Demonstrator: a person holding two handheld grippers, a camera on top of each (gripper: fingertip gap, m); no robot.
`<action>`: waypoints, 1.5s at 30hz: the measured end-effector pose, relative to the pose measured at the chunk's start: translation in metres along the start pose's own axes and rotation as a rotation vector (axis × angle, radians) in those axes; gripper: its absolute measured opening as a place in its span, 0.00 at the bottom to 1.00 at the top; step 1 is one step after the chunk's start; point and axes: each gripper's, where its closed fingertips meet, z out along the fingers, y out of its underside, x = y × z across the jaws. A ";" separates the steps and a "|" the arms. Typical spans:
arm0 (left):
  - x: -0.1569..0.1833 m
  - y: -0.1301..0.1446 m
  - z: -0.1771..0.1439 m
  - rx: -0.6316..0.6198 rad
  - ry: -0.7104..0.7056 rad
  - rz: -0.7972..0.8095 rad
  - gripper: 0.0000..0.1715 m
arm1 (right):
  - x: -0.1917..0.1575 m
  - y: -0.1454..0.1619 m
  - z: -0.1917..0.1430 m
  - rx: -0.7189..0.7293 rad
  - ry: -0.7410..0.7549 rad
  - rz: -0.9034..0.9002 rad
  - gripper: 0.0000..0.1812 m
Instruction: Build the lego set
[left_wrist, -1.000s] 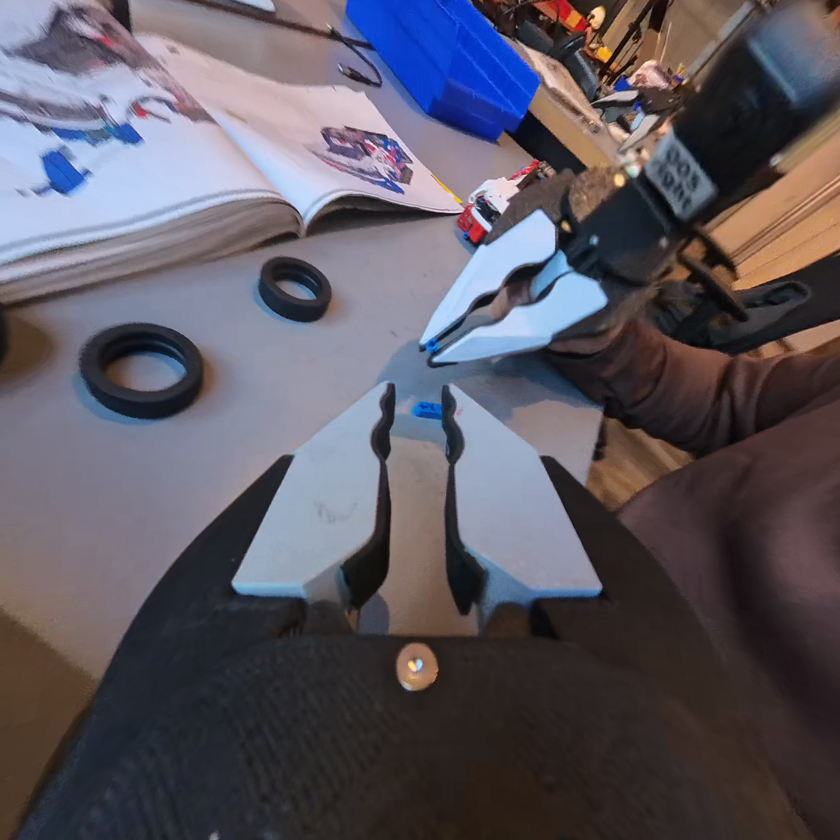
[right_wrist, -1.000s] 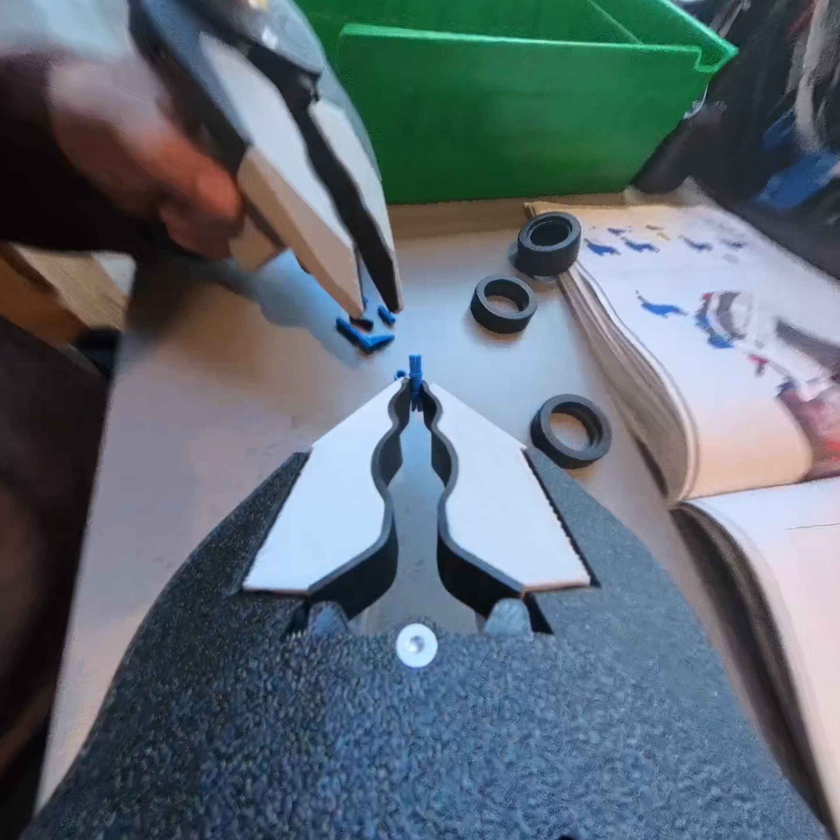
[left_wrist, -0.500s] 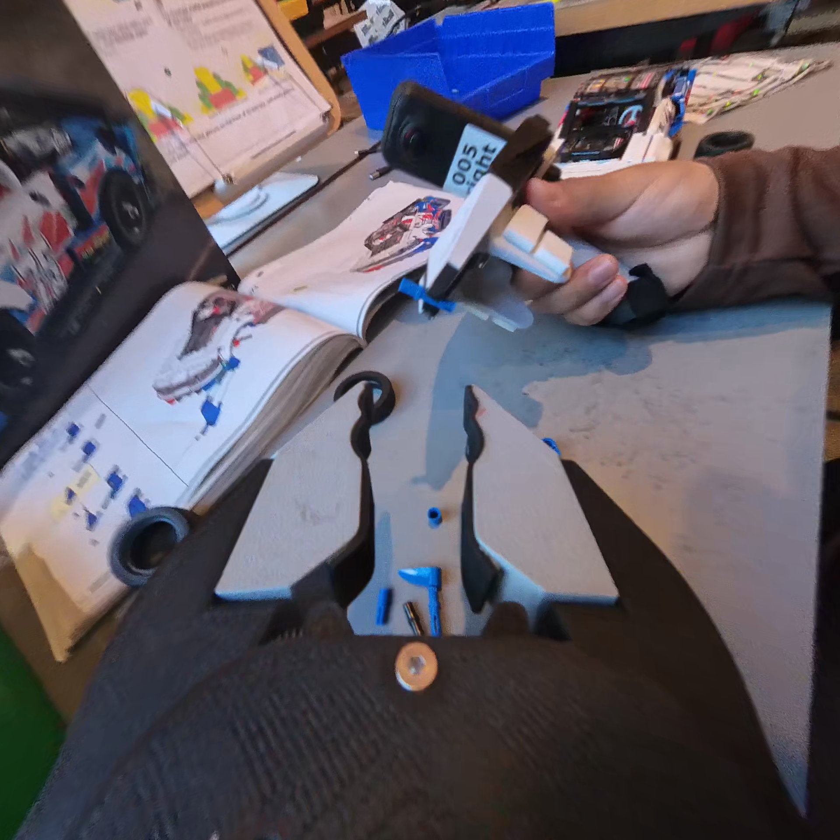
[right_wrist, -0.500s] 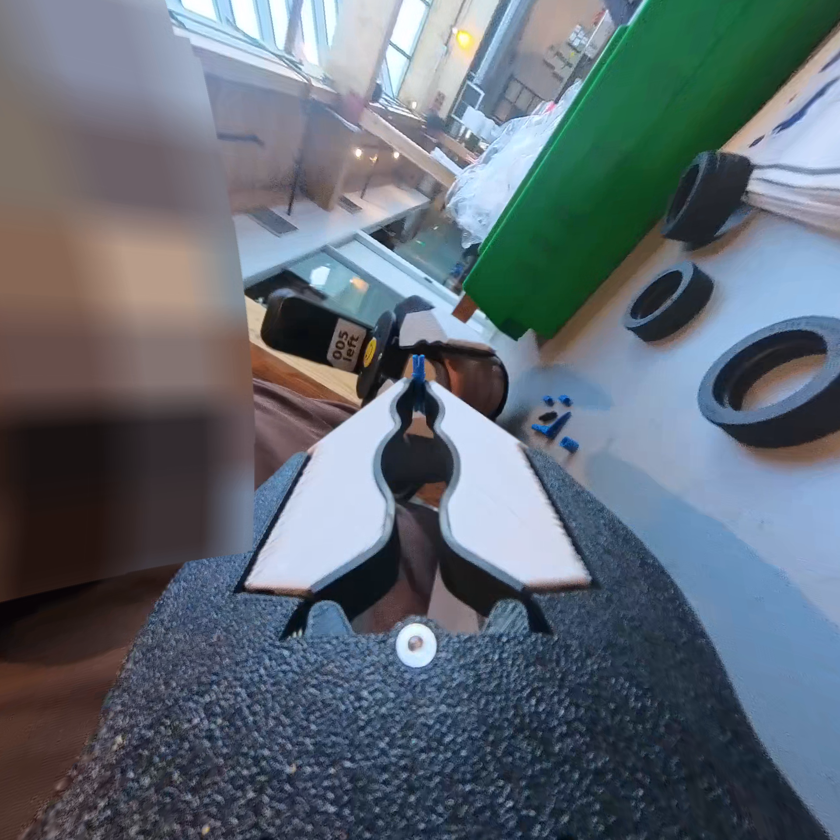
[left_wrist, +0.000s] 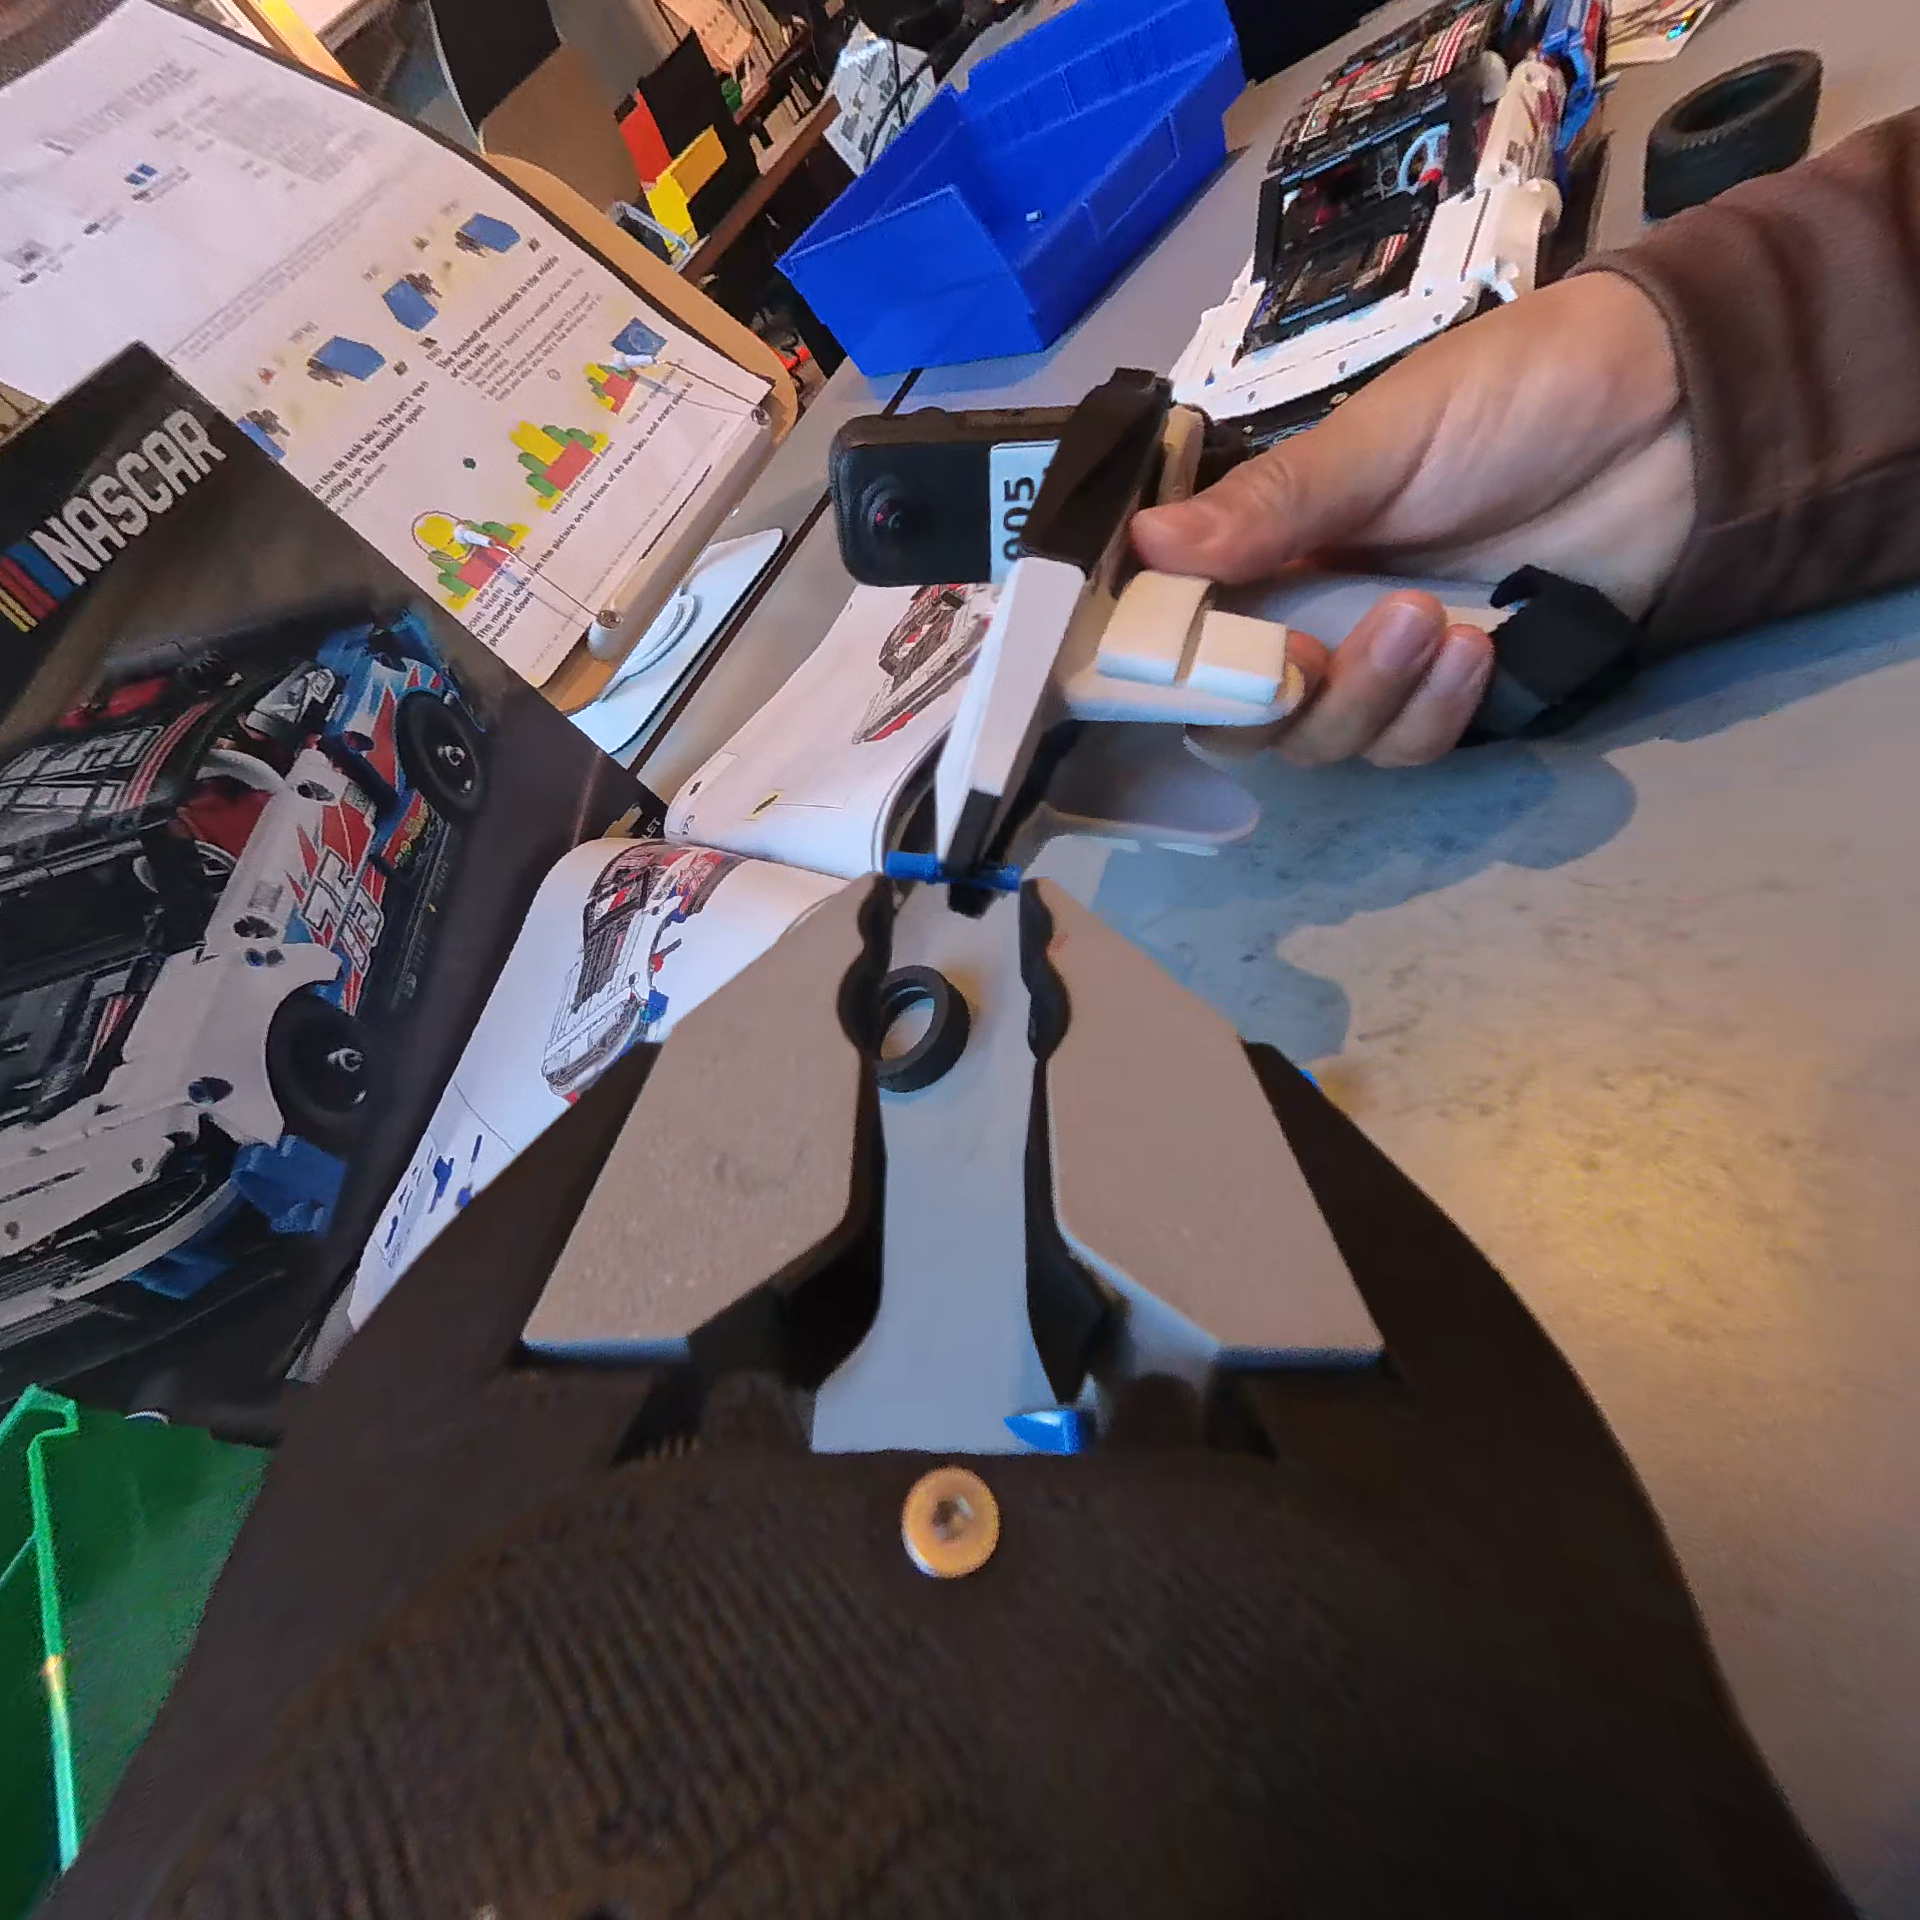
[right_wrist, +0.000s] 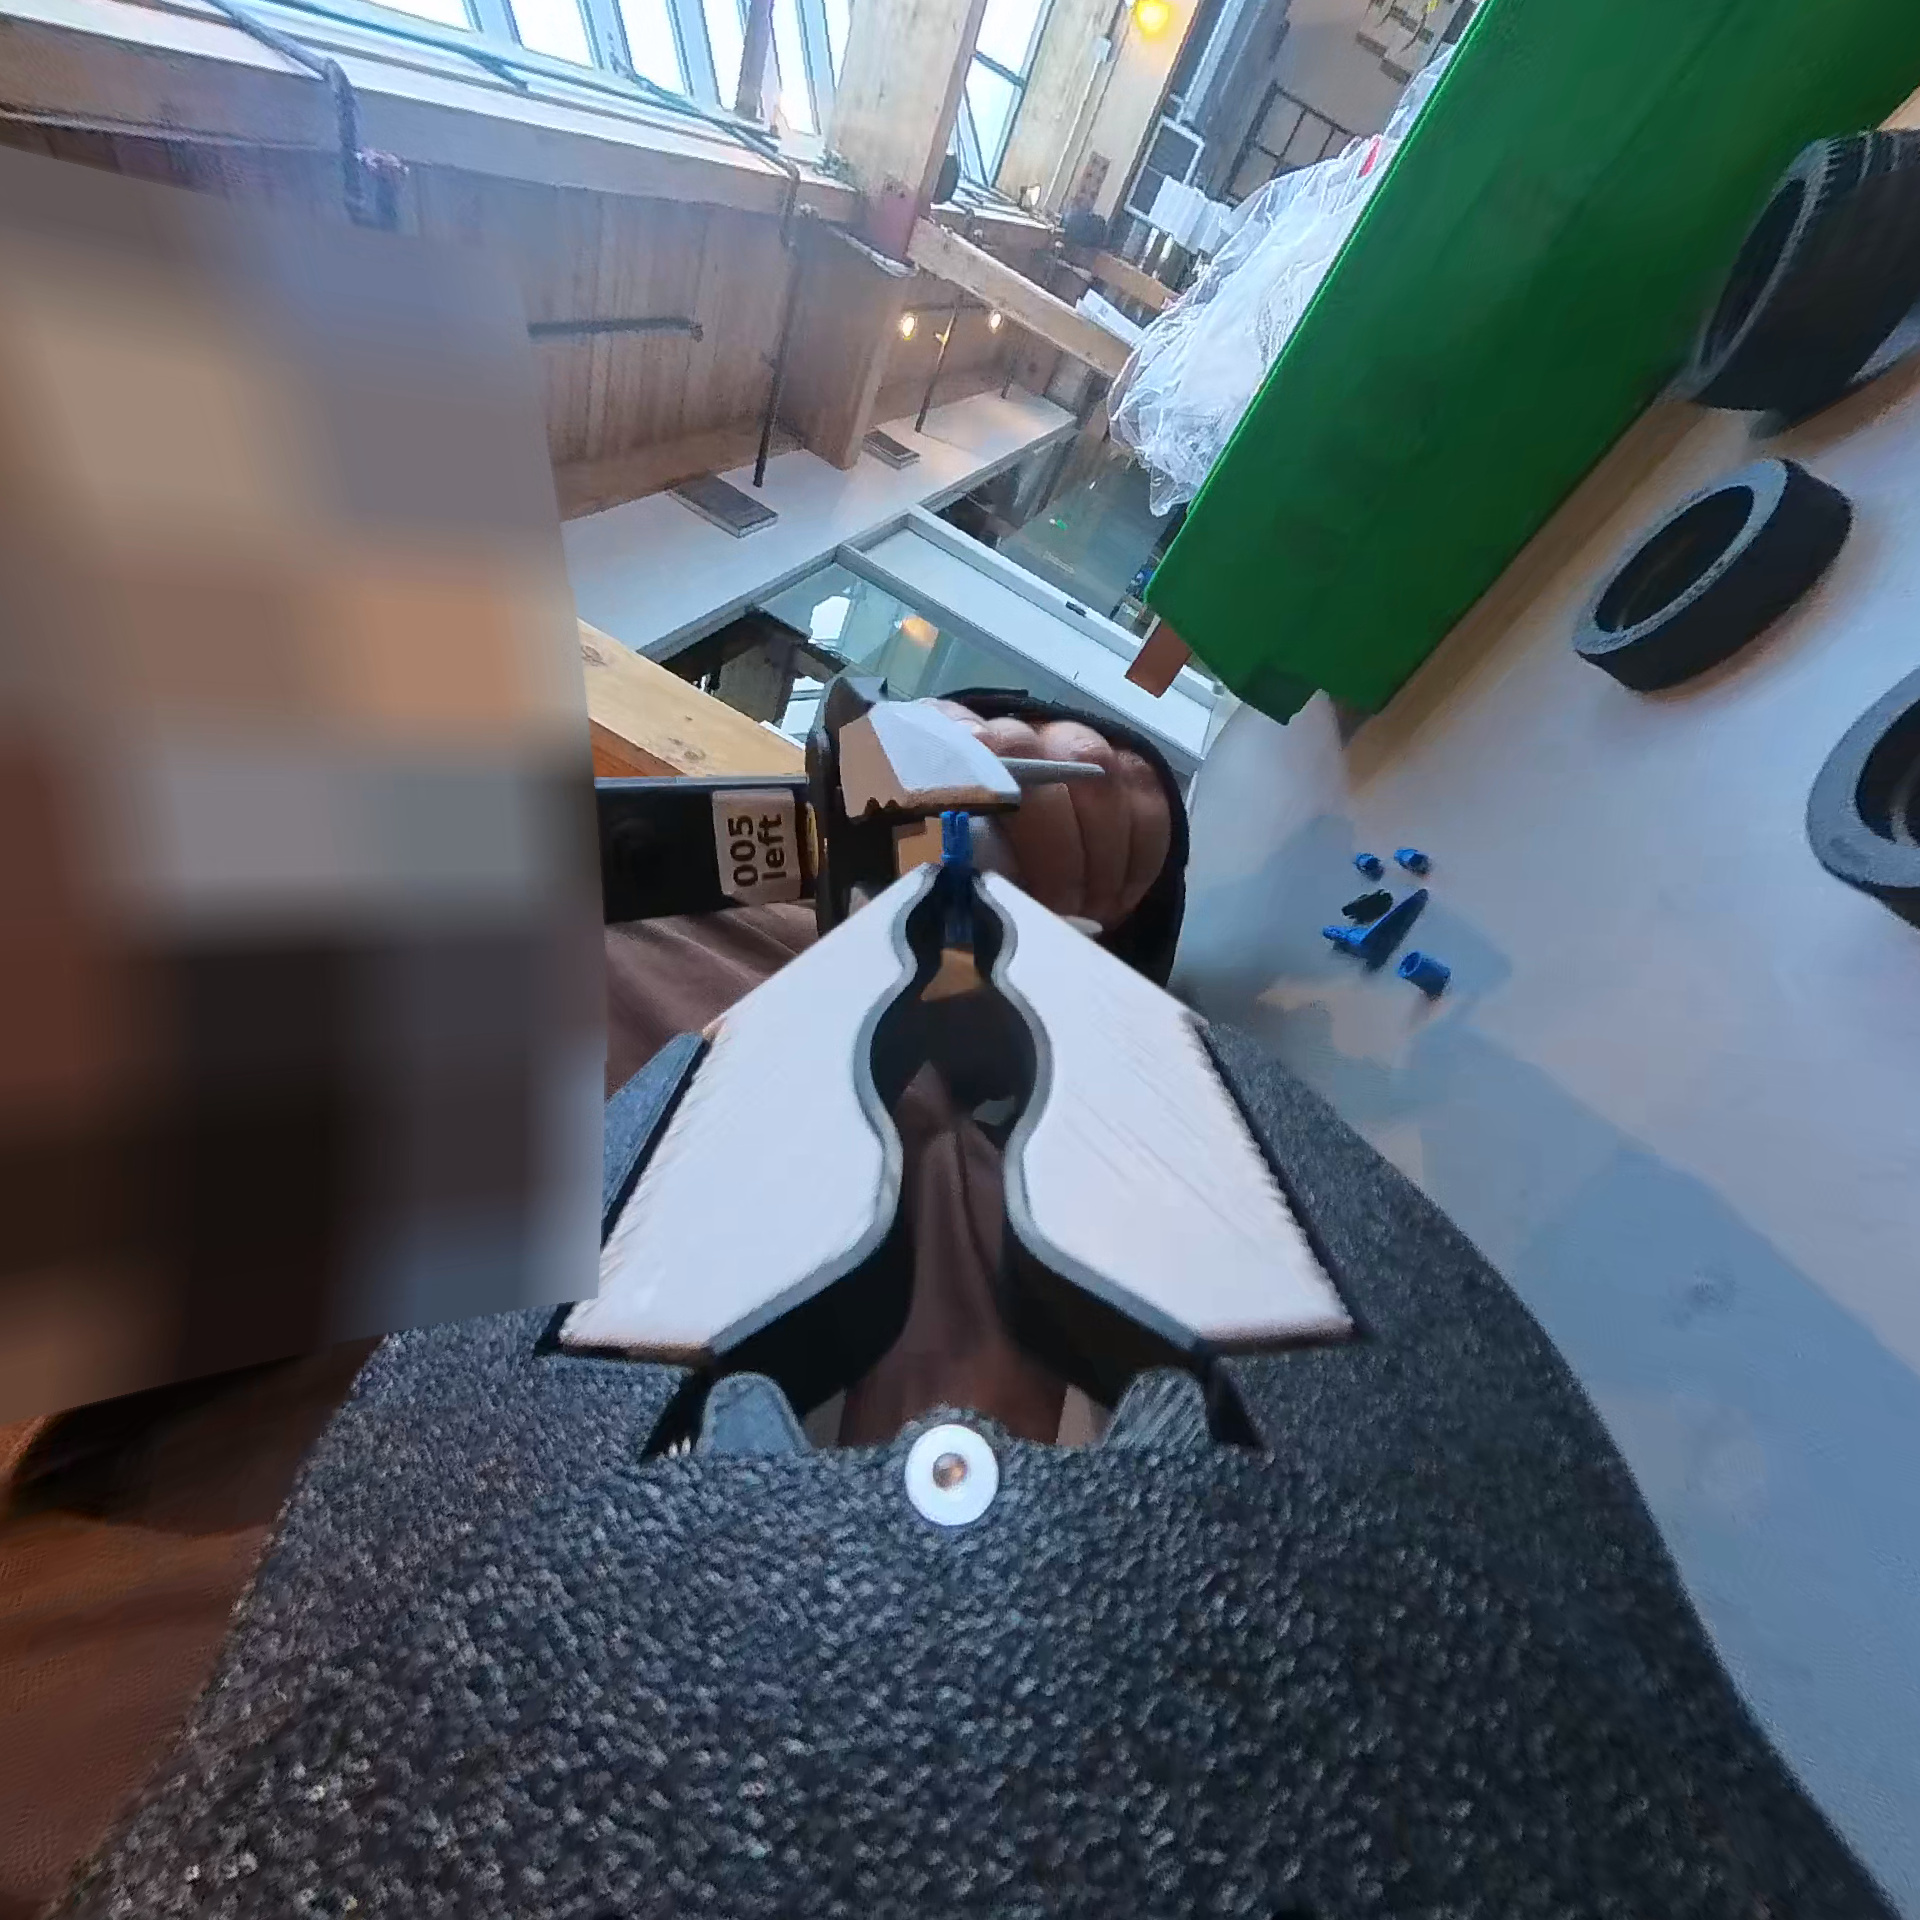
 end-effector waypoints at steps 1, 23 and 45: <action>0.001 0.000 0.000 0.000 0.010 0.000 0.12 | 0.000 0.001 0.000 -0.004 0.005 -0.004 0.03; -0.021 0.046 -0.003 0.075 0.179 -0.203 0.12 | 0.044 -0.016 0.022 -0.063 0.206 -0.148 0.03; -0.053 0.031 0.013 0.150 0.046 -0.575 0.10 | 0.037 -0.068 0.008 0.328 0.135 -0.115 0.02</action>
